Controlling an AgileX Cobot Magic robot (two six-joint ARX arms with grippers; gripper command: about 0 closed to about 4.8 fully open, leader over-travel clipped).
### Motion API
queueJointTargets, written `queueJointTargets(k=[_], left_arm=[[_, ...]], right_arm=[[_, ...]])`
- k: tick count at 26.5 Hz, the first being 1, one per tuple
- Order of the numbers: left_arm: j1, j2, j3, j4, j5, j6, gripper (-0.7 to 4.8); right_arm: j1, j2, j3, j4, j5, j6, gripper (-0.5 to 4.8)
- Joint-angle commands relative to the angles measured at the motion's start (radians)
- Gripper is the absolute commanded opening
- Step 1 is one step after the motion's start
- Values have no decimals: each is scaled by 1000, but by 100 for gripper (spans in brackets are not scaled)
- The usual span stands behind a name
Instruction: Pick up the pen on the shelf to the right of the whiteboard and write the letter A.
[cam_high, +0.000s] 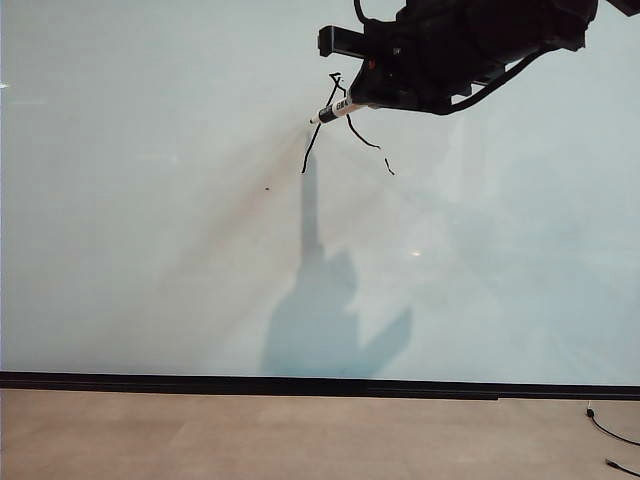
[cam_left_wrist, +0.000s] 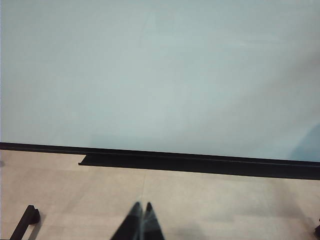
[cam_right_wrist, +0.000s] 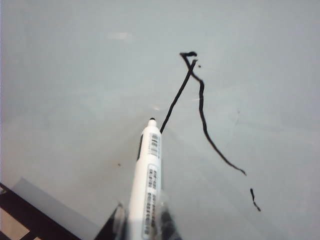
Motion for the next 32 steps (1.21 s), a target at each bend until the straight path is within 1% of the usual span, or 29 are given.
queueJointTargets(k=[1,7,13,24,27,32], left_arm=[[0,0,3,9,4,4,-4],[0,0,3,9,3,4,-4],[0,0,3,9,3,4,-4],[0,0,3,9,3,4,-4],[0,0,3,9,3,4,-5],[0,0,3,9,3,4,-4]], right_arm=[[-6,-3,7,17,3,-4,-5],[-18,-3,7,12,6,-3,-5],[-18,-5,7,10,69,-8,-5],[-18,-28,6,-16,113,-21,-5],[-18,-54,6,-60,132,-32,-5],[-18,-76,6,-76,150,-40,-5]])
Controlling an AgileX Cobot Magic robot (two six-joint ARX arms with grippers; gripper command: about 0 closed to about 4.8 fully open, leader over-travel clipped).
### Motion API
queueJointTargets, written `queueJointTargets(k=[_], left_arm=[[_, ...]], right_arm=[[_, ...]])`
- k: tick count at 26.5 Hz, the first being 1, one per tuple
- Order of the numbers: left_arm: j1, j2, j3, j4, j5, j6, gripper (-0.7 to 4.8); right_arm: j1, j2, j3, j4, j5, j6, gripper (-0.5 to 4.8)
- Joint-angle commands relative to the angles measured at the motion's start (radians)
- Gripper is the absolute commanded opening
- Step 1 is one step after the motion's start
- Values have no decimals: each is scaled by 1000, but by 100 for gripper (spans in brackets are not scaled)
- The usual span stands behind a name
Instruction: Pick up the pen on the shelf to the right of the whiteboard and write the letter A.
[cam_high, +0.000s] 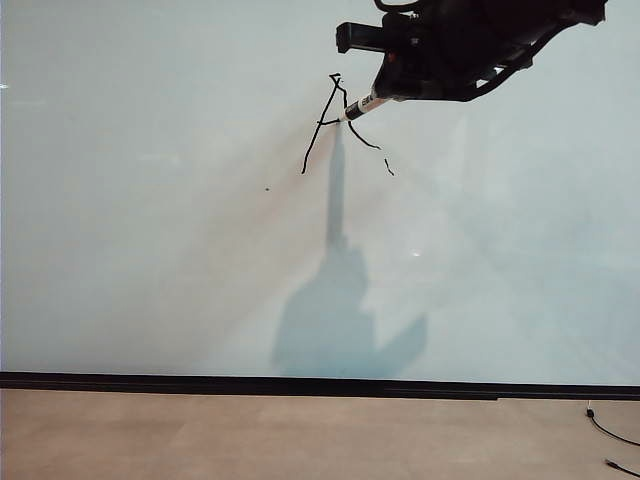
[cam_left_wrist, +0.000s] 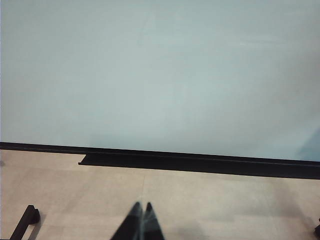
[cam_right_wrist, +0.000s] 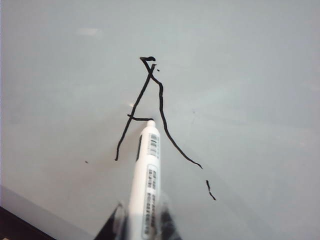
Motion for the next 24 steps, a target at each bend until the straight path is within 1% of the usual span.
queueJointTargets(k=[1,6,10,13,14,17,20,24], left_arm=[[0,0,3,9,3,4,-5],[0,0,3,9,4,4,-4],[0,0,3,9,4,5,-4],[0,0,3,9,3,5,-5],[0,0,3,9,3,5,-4],[0,0,3,9,3,4,-5],[0,0,3,9,3,5,-4],[0,0,3,9,4,4,-4]], right_arm=[[-5,-20,5,-1,53,-7,-5],[-5,-32,-3,-6,52,-11,-5],[14,-68,-15,-37,10,-2,-5],[77,-189,-92,-56,78,-10,-5],[89,-222,-112,-75,84,-11,-5],[113,-368,-193,-185,101,-30,-5],[114,-482,-281,-208,121,-34,-5],[111,-657,-420,-210,124,-58,-5]])
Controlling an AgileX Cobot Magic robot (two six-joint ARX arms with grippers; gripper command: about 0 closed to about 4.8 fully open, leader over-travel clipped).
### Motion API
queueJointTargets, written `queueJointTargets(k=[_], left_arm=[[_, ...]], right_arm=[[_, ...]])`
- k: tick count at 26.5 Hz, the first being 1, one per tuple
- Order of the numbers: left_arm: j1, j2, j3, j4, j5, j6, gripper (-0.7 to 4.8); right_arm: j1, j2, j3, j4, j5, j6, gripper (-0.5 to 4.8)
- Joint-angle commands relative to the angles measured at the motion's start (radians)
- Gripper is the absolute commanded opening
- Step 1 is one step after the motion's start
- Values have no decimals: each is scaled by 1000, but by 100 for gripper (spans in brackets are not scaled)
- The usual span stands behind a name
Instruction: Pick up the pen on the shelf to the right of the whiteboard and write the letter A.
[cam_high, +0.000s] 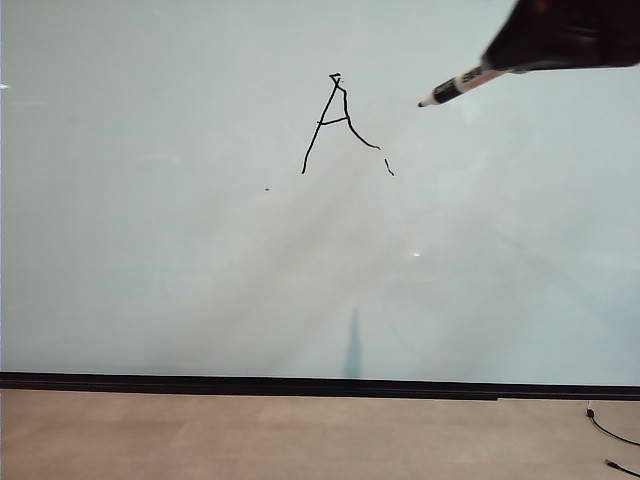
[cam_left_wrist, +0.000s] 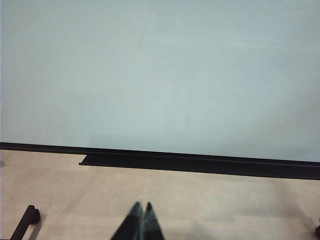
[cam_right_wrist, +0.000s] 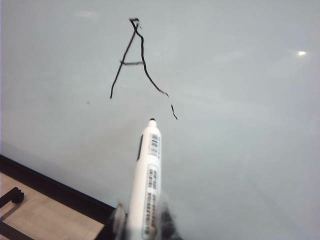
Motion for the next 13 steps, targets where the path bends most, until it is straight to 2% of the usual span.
queueJointTargets(k=[1,7,13], left_arm=[[0,0,3,9,4,5,-4],[0,0,3,9,4,5,-5],[0,0,3,9,4,5,-4]], right_arm=[[-2,-128,-94,15,4,-18,-5],[-1,-405,-262,-51,18,-37,-5],[-1,-599,-310,-190,42,-53,-5]])
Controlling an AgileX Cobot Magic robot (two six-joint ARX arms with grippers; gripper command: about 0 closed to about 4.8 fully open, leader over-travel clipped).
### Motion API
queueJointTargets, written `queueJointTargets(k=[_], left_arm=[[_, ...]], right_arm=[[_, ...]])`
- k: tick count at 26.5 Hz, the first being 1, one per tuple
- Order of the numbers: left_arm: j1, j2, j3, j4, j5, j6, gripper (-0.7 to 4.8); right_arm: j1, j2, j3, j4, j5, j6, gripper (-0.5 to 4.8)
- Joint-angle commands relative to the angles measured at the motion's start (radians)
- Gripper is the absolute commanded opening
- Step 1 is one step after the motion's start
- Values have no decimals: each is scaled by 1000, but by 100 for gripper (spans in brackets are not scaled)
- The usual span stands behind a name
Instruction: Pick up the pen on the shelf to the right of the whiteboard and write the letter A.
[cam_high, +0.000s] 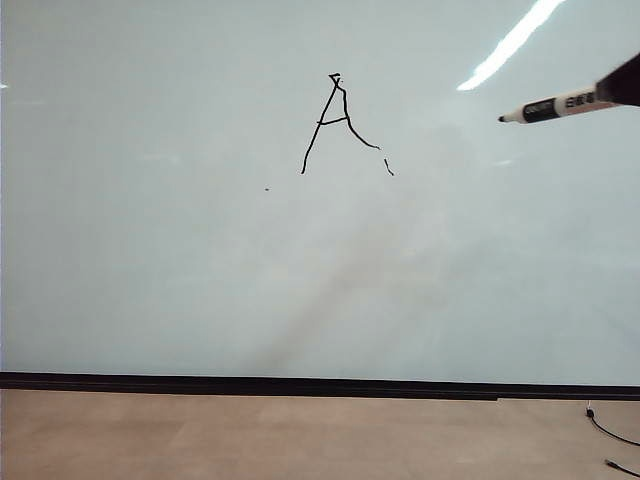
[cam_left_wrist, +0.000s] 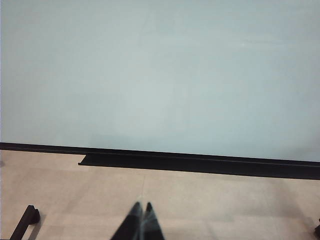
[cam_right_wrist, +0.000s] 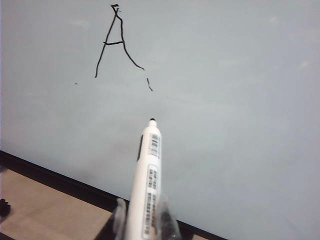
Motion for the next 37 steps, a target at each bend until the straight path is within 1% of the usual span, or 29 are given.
queueJointTargets(k=[1,7,12,14,15,18,22,26,29,33,35,37], left_arm=[[0,0,3,9,3,4,-4],[0,0,3,9,3,4,-4],[0,0,3,9,3,4,-4],[0,0,3,9,3,4,-5],[0,0,3,9,3,4,-4],[0,0,3,9,3,4,-4],[0,0,3,9,4,4,-4],[0,0,3,9,3,4,-4],[0,0,3,9,4,4,-5],[0,0,3,9,3,4,-5],[0,0,3,9,4,4,-4],[0,0,3,9,3,4,-4]], right_arm=[[0,-73,-4,-73,20,-12,-5],[0,-232,-26,-206,44,-14,-5],[-1,-232,-26,-235,63,-16,-5],[-1,-232,-27,-259,96,-17,-5],[-6,-232,-28,-269,121,-17,-5],[-48,-232,-35,-268,118,-16,-5],[-137,-232,-35,-269,55,-17,-5],[-247,-232,-35,-269,-24,-21,-5],[-396,-232,-35,-269,-132,-21,-5],[-527,-232,-35,-277,-215,-23,-5],[-651,-232,-36,-277,-321,-24,-5],[-709,-232,-36,-275,-375,-24,-5]])
